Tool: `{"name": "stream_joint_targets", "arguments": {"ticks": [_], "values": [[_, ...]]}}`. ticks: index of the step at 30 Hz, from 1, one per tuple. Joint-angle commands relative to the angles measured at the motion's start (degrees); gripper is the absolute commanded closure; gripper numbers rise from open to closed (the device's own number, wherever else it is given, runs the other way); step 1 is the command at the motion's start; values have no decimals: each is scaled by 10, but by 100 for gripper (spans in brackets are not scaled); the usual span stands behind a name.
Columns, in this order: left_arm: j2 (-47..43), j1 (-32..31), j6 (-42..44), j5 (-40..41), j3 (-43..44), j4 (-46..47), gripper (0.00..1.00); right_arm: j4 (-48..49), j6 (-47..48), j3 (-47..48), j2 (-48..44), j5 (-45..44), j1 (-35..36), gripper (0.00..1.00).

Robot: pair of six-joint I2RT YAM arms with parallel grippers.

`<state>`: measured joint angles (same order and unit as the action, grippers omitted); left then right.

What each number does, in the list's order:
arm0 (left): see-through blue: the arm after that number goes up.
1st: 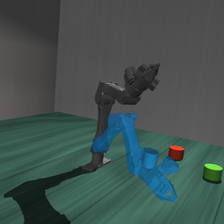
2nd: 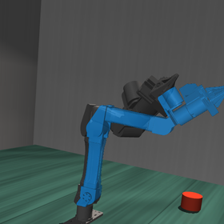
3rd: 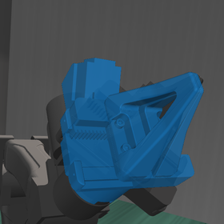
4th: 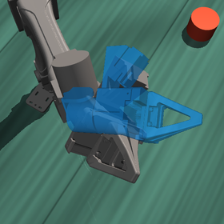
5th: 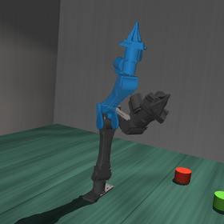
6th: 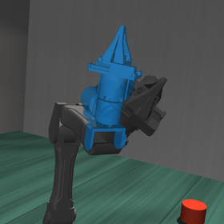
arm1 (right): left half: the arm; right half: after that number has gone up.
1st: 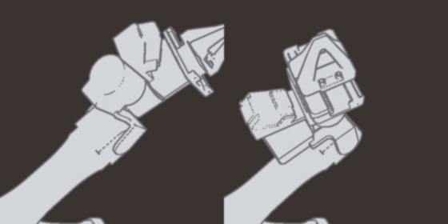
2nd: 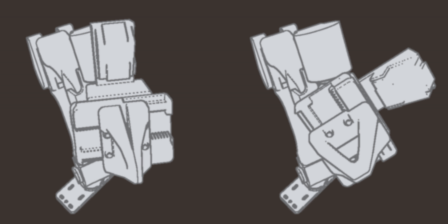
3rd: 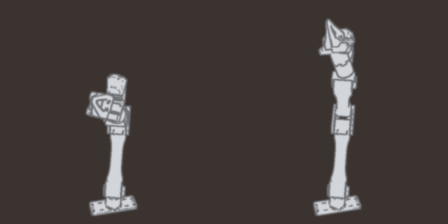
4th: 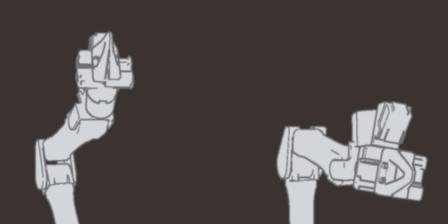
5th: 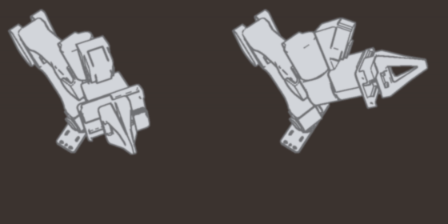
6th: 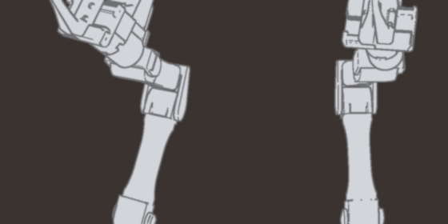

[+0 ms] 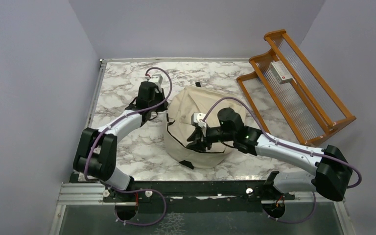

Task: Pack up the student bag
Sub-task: Zip the student bag at the center of the board.

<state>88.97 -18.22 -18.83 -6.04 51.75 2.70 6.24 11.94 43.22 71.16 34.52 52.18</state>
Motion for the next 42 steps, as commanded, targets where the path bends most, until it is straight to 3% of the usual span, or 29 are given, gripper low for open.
{"name": "stream_joint_targets", "arguments": {"ticks": [1, 5, 11, 16, 21, 30, 42], "values": [[-88, 0, -3, -45, -14, 30, 100, -16, -97, 63, 11, -54, 5, 61], [-128, 0, -2, -53, -30, 21, 100, -19, -165, 98, 30, -74, 5, 52], [-156, 0, -34, -6, -54, -19, 100, -86, -203, 176, 89, -127, 5, 50], [-160, 0, -73, -1, -51, -78, 59, -118, -213, 185, 104, -187, 5, 49], [-148, 0, -73, -22, -39, -113, 44, -116, -221, 161, 92, -192, 5, 49], [-96, 0, -64, -47, -26, -122, 45, -111, -226, 144, 79, -196, 5, 49], [-81, -1, -53, -69, -16, -108, 57, -108, -225, 140, 87, -187, 5, 49]]}}
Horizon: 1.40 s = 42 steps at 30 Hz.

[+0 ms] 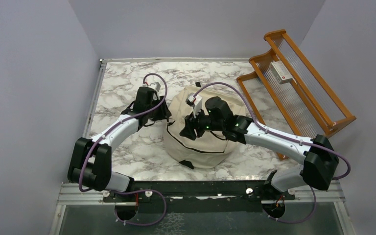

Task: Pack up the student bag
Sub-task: Zip the student bag at the center of the board.

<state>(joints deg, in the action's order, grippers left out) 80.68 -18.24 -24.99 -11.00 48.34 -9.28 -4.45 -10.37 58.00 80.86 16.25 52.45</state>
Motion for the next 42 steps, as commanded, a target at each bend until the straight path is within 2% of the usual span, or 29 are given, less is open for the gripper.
{"name": "stream_joint_targets", "arguments": {"ticks": [1, 6, 12, 22, 32, 42], "values": [[3, 0, 10, -20, 18, 12, 58, -1, -2, -8, -10, -7, 3, 49], [13, -1, 13, -24, 17, 12, 61, -1, -4, -8, -9, -5, 3, 49], [14, -3, 13, -28, 15, 16, 69, -1, -3, -9, -9, -5, 3, 49], [5, -3, 21, -38, 13, 22, 100, -4, -1, -2, -6, -5, 2, 49], [-27, -4, 21, -39, 14, 32, 100, -23, -34, 40, 37, 23, 6, 40], [-43, -3, 12, -44, 15, 32, 100, -13, -40, 80, 112, 16, 30, 40]]}}
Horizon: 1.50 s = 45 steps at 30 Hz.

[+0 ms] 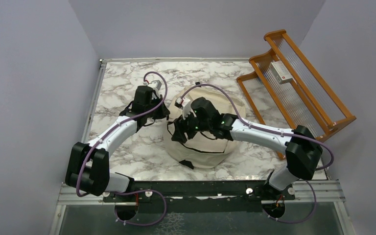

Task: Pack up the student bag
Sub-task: Zip the student bag at the center of the board.

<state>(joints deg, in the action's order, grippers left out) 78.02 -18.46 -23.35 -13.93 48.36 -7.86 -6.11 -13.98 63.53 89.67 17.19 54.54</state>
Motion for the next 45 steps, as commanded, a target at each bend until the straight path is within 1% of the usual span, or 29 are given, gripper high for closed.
{"name": "stream_joint_targets", "arguments": {"ticks": [1, 7, 9, 10, 11, 13, 17, 18, 20, 24, 28, 36, 41, 45], "values": [[-17, -1, -6, -13, 14, 17, 100, 7, -3, 26, 28, 10, 11, 39], [-17, -1, -6, -7, 20, 13, 100, 11, 10, 30, 40, 25, 21, 41], [-15, -1, -7, -3, 20, 13, 100, 9, 16, 29, 43, 25, 24, 45], [-14, -1, -9, -3, 21, 14, 100, 7, 20, 29, 45, 22, 26, 50], [-13, -1, -9, -4, 22, 14, 100, 4, 24, 29, 46, 17, 27, 57], [-10, -1, -10, 0, 23, 14, 100, 5, 29, 23, 46, 12, 28, 67], [-3, -1, -8, 17, 23, 12, 100, 54, 26, -13, 22, 26, 28, 90], [1, -1, -8, 21, 25, 10, 100, 70, 25, -22, 14, 31, 28, 94], [10, 0, -5, 29, 29, 7, 100, 92, 25, -34, 2, 43, 28, 99], [33, 4, 2, 51, 44, -5, 100, 140, 22, -61, -22, 51, 28, 100], [63, 22, 2, 68, 60, -14, 100, 169, 22, -81, -41, 56, 28, 100], [138, 40, 10, 44, 99, 35, 100, 176, 36, -85, -35, 115, 28, 100], [185, 41, 18, 41, 142, 42, 100, 188, 42, -91, -36, 134, 28, 100], [202, 45, 19, 17, 163, 52, 100, 197, 43, -93, -35, 111, 28, 100]]}}
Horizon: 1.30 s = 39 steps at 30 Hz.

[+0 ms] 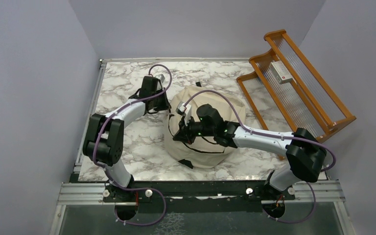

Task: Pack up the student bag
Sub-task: Zip the student bag at the center of the board.

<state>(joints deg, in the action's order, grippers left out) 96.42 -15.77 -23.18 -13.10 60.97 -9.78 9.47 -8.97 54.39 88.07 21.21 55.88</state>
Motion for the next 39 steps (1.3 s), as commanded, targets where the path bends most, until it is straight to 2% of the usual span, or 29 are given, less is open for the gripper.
{"name": "stream_joint_targets", "arguments": {"ticks": [1, 6, 13, 23, 25, 28, 32, 35, 39], "values": [[16, 19, 17, 0, 41, 75, 100, 45, -9, 0, -17, 57, 15, 100], [4, 24, 16, -31, 68, 90, 100, 80, -11, 13, 1, 42, 15, 100], [58, 27, 36, -70, 161, 72, 100, 129, 4, 18, 10, 81, 15, 100], [114, 27, 29, -110, 183, 109, 100, 198, 5, 3, 26, 92, 15, 100], [119, 27, 27, -116, 188, 108, 100, 193, 4, 10, 30, 74, 15, 98], [97, 30, 19, -114, 185, 104, 99, 188, 4, 14, 29, 29, 15, 90], [23, 44, 3, -80, 162, 99, 73, 154, 12, 44, 46, -31, 15, 65], [-49, 62, -16, -35, 129, 68, 55, 118, 28, 79, 55, -40, 14, 60], [-166, 69, -34, 17, 54, 21, 44, 67, 33, 89, 30, -89, 14, 58]]}}
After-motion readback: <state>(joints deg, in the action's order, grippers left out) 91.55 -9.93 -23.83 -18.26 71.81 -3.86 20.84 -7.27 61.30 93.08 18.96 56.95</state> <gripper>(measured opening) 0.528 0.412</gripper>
